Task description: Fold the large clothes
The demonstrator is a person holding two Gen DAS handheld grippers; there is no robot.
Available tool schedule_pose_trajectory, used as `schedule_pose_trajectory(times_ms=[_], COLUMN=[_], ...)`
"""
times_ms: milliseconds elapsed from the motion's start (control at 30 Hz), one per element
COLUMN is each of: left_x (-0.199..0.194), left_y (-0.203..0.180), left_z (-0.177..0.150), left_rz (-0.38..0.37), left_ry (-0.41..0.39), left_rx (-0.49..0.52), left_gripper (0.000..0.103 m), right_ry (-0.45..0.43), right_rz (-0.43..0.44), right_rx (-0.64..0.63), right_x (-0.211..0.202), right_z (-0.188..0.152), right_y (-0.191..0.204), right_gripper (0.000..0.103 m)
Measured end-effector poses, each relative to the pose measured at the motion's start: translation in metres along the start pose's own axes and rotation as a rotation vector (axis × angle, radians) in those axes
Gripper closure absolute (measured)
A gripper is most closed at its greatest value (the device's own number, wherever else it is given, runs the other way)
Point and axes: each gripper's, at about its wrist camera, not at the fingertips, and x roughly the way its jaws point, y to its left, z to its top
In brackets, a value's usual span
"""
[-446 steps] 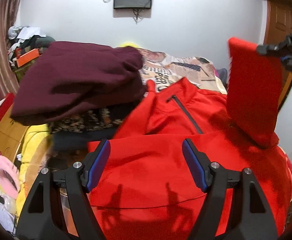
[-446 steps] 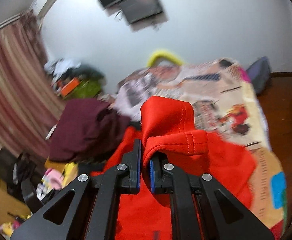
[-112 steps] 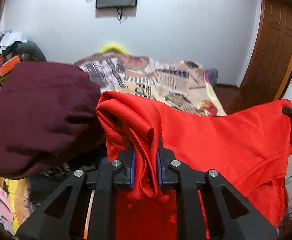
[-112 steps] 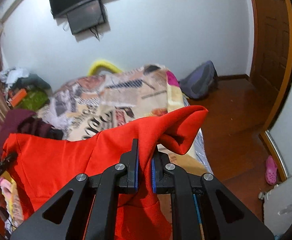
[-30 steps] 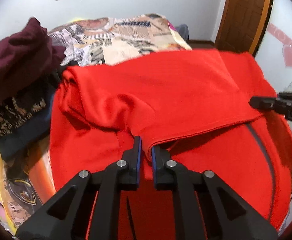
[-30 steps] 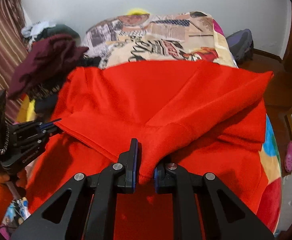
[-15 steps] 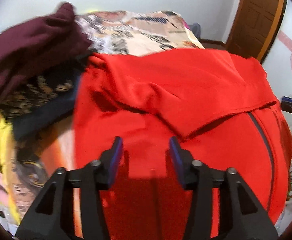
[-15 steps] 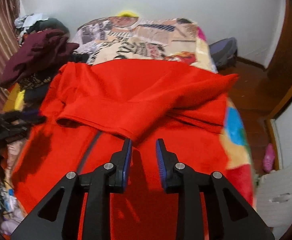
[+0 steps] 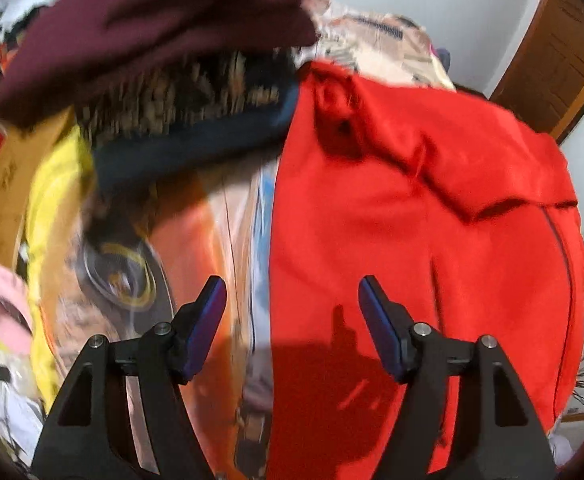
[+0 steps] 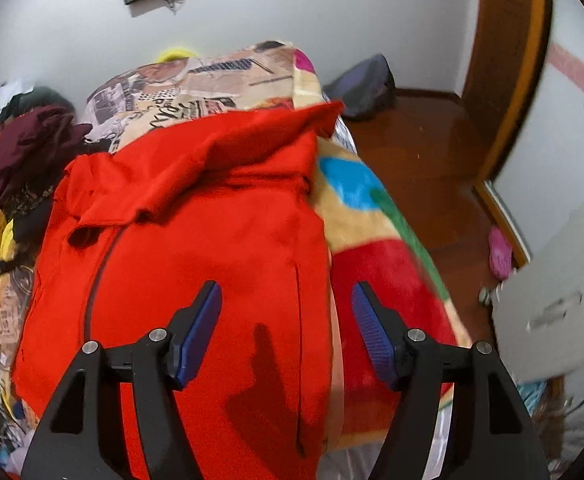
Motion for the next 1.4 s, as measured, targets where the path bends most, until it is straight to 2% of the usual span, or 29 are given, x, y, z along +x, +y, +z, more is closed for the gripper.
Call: schedule_pose_trajectory(times_ms=[200, 300, 400, 500, 533, 667, 733, 767, 833, 867, 900, 1000, 1100, 1200, 1333, 1400], left_x=[0.035, 0.041, 0.045, 0.049, 0.050, 0.042, 0.039, 0.036, 0.030, 0.026, 0.023, 0.012, -0.001, -0.009, -0.047, -0.061], left_y=[0.017, 0.024, 0.031, 0.034, 0.032, 0.017, 0.010, 0.005, -0.005, -0.010, -0.014, -0.030, -0.045, -0.053, -0.056, -0.057], left_z=[-0.036, -0.047, -0.051, -0.056, -0.057, -0.055, -0.052, -0.051, -0.049, -0.048, -0.046, -0.039, -0.029, -0.004, 0.026, 0.038], left_rz=[-0.057, -0.116, -0.193, -0.301, -0.335, -0.342, -0.364, -0.371, -0.370, -0.366, -0.360, -0.338, -0.347, -0.377, -0.416, -0.429], left_ry=[0.133, 0.145, 0.156, 0.174, 0.178, 0.159, 0.159, 0.155, 0.144, 0.136, 0.127, 0.095, 0.046, -0.005, -0.126, -0.187], left_rx=[-0.101, -0.184, -0.269, -0.341, -0.346, -0.285, -0.262, -0.240, -0.201, -0.177, -0.159, -0.103, -0.068, -0.036, -0.021, -0.018], left_gripper=[0.035, 0.035, 0.035, 0.035, 0.035, 0.035, 0.035, 0.035, 0.044, 0.053, 0.066, 0.095, 0.098, 0.099, 0.099, 0.099], right_ry=[0.114, 0.173, 0.143, 0.136, 0.132, 0.117, 0.103, 0.099, 0.090, 0.087, 0.086, 0.072, 0.042, -0.003, -0.065, -0.111], right_rz=[0.010, 0.014, 0.011, 0.030, 0.048, 0.080, 0.096, 0.103, 0.113, 0.118, 0.144, 0.184, 0.223, 0.249, 0.293, 0.283], right_rx=[0.004, 0.007, 0.022, 0.027, 0.042, 0.071, 0.101, 0.110, 0.122, 0.123, 0.126, 0.125, 0.100, 0.061, 0.039, 0.019], right_x=[0.021, 0.034, 0.032, 0.031, 0.031, 0.032, 0.031, 0.031, 0.030, 0.029, 0.029, 0.024, 0.015, 0.005, -0.004, -0.010], right_z=[-0.028, -0.041, -0.045, -0.043, -0.042, -0.044, -0.044, -0.044, -0.043, -0.043, -0.042, -0.040, -0.034, -0.019, 0.008, 0.024], right_y=[-0.002, 0.000, 0.002, 0.002, 0.001, -0.001, -0.002, -0.002, -0.002, 0.000, 0.001, 0.005, 0.011, 0.019, 0.024, 0.025], right_gripper=[0.039, 0.039, 0.035, 0.033, 0.033, 0.036, 0.043, 0.050, 0.065, 0.078, 0.085, 0.087, 0.088, 0.088, 0.088, 0.088])
